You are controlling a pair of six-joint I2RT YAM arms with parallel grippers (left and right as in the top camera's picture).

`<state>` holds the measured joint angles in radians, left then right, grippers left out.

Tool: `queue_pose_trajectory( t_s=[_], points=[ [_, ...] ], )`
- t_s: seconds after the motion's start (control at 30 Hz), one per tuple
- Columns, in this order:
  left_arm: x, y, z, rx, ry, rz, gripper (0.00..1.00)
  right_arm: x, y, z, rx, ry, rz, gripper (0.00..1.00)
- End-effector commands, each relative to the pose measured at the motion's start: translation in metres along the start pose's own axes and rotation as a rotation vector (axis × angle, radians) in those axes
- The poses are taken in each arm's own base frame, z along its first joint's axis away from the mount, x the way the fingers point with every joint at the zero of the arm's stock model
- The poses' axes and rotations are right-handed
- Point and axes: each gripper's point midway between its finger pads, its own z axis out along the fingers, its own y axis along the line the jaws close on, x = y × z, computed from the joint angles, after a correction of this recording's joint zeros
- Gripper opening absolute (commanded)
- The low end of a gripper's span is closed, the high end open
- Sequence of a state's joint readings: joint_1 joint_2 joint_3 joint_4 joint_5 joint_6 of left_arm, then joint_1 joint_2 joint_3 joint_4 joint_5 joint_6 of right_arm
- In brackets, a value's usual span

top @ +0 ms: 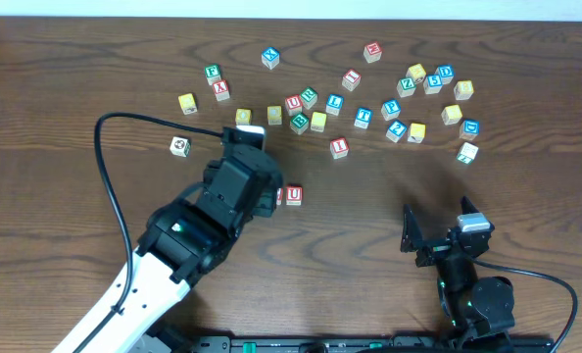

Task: Spell out NEURIPS
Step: 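Retract the left gripper to the left side of the table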

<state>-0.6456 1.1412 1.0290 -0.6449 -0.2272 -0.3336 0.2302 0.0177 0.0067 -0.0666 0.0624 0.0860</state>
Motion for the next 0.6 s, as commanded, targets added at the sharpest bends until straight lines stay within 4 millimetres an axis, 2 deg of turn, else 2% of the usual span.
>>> queue_pose_trajectory(
  t_s=[0.0, 0.4, 0.57],
  points=[
    [-0.007, -0.004, -0.003, 0.062, 0.009, -0.014, 0.62, 0.001, -0.002, 0.0, 0.006, 0.002, -0.013, 0.99],
    [-0.01, 0.001, -0.002, 0.068, 0.012, -0.02, 0.62, 0.001, -0.002, 0.0, 0.006, 0.002, -0.012, 0.99],
    [-0.012, 0.017, 0.001, 0.07, 0.028, 0.015, 0.62, 0.001, -0.002, 0.0, 0.007, 0.002, -0.012, 0.99]
  ],
)
